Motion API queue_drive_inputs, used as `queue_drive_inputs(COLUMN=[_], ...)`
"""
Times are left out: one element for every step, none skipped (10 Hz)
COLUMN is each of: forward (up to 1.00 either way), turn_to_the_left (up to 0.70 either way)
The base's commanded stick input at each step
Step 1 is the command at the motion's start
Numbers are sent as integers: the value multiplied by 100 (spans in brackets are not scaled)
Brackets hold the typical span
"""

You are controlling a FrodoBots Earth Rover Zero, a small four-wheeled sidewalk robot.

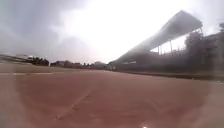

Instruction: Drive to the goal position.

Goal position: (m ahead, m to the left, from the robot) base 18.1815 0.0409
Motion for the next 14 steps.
queue_drive_inputs(forward=[70, 70, 70, 70, 70, 70, 70, 70, 70, 70, 70, 70, 70, 70], turn_to_the_left=[0, 0, 0, 0, 0, 0, 0, 0, 0, 0, 0, 0, 0, 0])
